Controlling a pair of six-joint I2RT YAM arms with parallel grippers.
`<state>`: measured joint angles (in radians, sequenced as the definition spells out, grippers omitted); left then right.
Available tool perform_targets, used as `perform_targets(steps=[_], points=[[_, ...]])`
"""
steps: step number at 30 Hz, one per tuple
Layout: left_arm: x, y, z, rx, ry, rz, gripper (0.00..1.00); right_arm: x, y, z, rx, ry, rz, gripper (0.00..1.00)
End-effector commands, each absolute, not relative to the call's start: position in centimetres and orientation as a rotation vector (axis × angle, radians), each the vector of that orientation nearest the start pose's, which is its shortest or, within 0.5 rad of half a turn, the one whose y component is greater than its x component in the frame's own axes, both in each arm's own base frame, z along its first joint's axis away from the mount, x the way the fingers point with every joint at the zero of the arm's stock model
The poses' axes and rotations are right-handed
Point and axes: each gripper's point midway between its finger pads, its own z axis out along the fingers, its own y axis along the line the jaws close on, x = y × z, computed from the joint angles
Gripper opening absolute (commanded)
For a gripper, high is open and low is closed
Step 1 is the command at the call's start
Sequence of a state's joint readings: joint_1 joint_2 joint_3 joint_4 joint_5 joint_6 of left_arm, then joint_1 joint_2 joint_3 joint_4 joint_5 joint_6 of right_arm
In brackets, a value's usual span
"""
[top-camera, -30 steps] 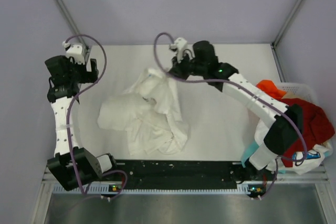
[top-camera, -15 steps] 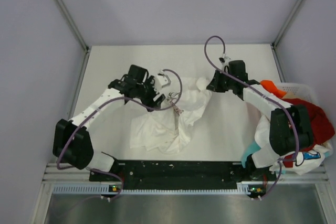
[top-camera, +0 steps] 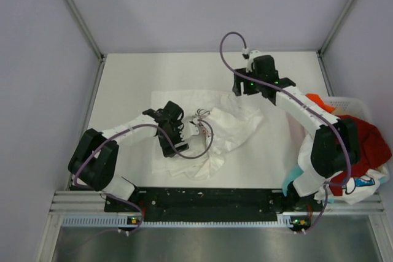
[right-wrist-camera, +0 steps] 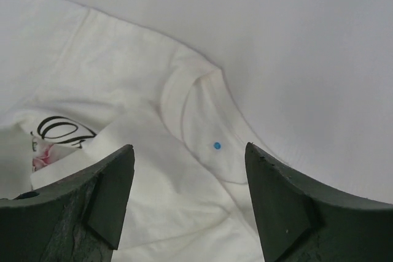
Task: Fold and stack the t-shirts
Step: Flatten out the tshirt
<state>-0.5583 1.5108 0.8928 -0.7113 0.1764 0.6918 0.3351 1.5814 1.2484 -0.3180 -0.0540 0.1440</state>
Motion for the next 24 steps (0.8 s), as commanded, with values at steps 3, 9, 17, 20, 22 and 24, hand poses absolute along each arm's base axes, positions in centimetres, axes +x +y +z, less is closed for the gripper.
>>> perform_targets(steps=[3, 9, 17, 20, 22, 24], points=[[23.4, -12.3, 1.7, 1.712, 2.344, -0.058, 0.62, 40.0, 23.3, 11.9, -0.563, 2.321, 0.404, 0.72], [25.7, -10.6, 1.6, 1.581, 2.41, 0.024, 0.0, 37.6, 27.9, 7.8, -0.716, 2.368, 0.555, 0.63], [34.4, -5.2, 5.0, 1.088, 2.5, 0.067, 0.0, 37.9, 26.9, 9.0, -0.674, 2.342, 0.491, 0.0], [37.3, -4.7, 7.2, 0.985, 2.433, 0.003, 0.0, 36.9, 26.8, 10.9, -0.689, 2.3, 0.534, 0.0], [38.6, -5.1, 8.2, 0.955, 2.376, -0.064, 0.0, 36.0, 27.1, 12.3, -0.703, 2.264, 0.582, 0.0], [39.7, -5.5, 9.5, 0.932, 2.315, -0.11, 0.07, 35.1, 27.5, 13.7, -0.719, 2.222, 0.644, 0.0]])
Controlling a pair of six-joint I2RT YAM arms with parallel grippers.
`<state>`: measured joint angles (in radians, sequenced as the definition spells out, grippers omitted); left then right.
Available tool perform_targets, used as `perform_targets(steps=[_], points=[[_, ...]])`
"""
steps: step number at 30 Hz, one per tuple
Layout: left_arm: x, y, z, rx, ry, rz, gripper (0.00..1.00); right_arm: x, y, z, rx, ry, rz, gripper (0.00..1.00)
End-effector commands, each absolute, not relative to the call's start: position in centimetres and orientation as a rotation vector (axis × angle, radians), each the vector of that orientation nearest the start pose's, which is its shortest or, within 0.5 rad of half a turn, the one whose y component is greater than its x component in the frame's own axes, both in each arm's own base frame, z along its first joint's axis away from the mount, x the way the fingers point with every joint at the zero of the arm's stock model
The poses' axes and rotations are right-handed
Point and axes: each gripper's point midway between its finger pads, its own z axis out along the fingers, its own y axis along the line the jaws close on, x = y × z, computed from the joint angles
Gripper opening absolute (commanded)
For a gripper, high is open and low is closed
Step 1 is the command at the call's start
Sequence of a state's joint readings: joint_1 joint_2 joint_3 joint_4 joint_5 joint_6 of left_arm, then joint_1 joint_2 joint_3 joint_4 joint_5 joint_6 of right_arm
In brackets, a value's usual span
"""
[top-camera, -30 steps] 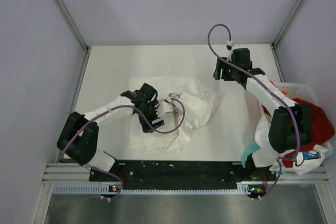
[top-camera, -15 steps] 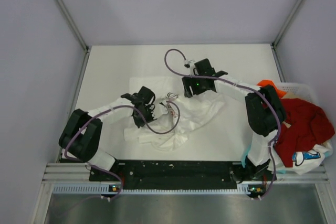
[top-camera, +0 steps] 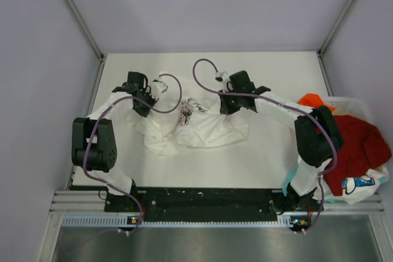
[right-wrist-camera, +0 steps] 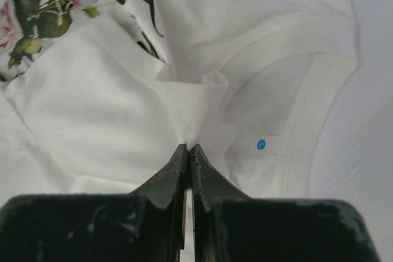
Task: Fold and stack the t-shirts
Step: Flatten out the tshirt
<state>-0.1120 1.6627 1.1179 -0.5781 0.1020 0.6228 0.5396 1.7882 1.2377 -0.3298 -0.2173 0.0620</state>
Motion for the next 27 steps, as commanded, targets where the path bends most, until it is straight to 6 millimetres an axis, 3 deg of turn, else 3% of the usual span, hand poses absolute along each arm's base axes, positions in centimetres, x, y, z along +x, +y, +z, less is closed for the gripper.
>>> perform_targets(steps=[1, 3, 6, 7, 10, 14, 18, 20, 23, 27], points=[[39.8, -5.7, 10.0, 0.929, 2.294, -0.139, 0.17, 34.6, 27.7, 14.4, -0.728, 2.199, 0.675, 0.0], [39.7, -6.4, 11.2, 0.935, 2.257, -0.186, 0.36, 33.8, 27.7, 14.9, -0.741, 2.174, 0.702, 0.0], [38.0, -7.2, 12.8, 0.983, 2.216, -0.237, 0.52, 32.5, 27.2, 15.8, -0.745, 2.167, 0.712, 0.0], [37.2, -7.4, 13.1, 1.014, 2.2, -0.257, 0.53, 32.0, 27.0, 16.2, -0.748, 2.159, 0.72, 0.0], [34.9, -7.7, 13.4, 1.106, 2.164, -0.278, 0.53, 30.3, 26.7, 19.7, -0.768, 2.071, 0.769, 0.0], [30.9, -8.8, 11.9, 1.276, 2.169, -0.413, 0.54, 25.8, 27.5, 27.4, -0.907, 1.789, 0.96, 0.0], [26.9, -10.7, 10.4, 1.463, 2.158, -0.557, 0.55, 23.8, 27.3, 32.9, -0.933, 1.603, 1.002, 0.0], [25.3, -11.6, 9.1, 1.543, 2.138, -0.555, 0.55, 24.0, 26.7, 34.3, -0.908, 1.571, 0.969, 0.0], [24.5, -12.7, 7.6, 1.624, 2.079, -0.489, 0.56, 24.3, 26.0, 35.7, -0.88, 1.523, 0.925, 0.0], [23.1, -13.9, 6.3, 1.722, 2.025, -0.5, 0.56, 25.4, 25.9, 35.8, -0.854, 1.541, 0.902, 0.0]])
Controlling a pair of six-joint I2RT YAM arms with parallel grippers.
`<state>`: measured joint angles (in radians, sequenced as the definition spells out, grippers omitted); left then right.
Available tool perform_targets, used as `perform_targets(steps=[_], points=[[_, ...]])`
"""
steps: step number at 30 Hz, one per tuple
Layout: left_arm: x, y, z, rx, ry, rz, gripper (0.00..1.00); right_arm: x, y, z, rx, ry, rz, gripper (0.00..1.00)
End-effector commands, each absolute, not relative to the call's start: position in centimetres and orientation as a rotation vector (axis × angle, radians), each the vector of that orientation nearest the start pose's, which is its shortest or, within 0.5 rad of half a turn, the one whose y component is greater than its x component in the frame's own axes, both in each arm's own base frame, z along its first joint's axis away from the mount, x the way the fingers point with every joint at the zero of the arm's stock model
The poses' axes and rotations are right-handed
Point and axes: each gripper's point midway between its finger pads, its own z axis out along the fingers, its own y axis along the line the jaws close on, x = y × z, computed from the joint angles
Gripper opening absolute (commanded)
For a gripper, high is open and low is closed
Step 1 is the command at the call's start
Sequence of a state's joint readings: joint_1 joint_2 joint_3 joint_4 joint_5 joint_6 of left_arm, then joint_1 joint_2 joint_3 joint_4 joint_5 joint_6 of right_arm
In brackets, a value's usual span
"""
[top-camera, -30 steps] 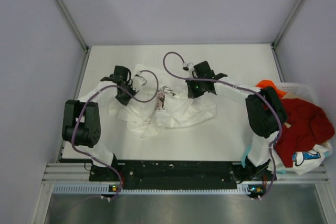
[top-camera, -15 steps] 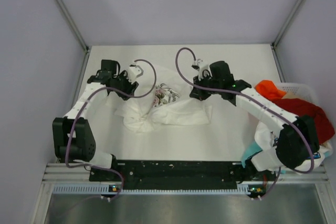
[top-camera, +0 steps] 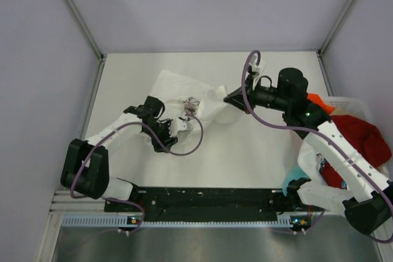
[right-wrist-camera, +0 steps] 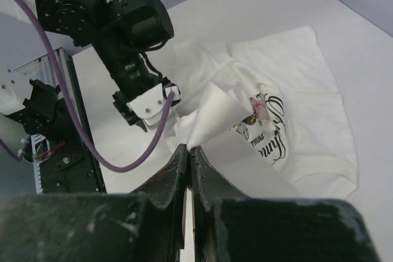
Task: Fold and stack the t-shirts
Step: Flatten out the tshirt
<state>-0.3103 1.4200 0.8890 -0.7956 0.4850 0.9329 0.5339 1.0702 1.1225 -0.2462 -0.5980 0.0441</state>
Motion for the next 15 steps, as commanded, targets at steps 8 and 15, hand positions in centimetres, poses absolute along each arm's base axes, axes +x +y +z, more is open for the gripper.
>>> perform_targets(steps=[8, 15], points=[[25.0, -11.2, 4.1, 1.671, 2.146, -0.271, 0.16, 27.2, 22.8, 37.7, -0.739, 1.533, 0.829, 0.0], [32.1, -8.6, 10.6, 1.234, 2.204, 0.034, 0.0, 28.1, 20.9, 40.5, -0.685, 1.507, 0.727, 0.0]])
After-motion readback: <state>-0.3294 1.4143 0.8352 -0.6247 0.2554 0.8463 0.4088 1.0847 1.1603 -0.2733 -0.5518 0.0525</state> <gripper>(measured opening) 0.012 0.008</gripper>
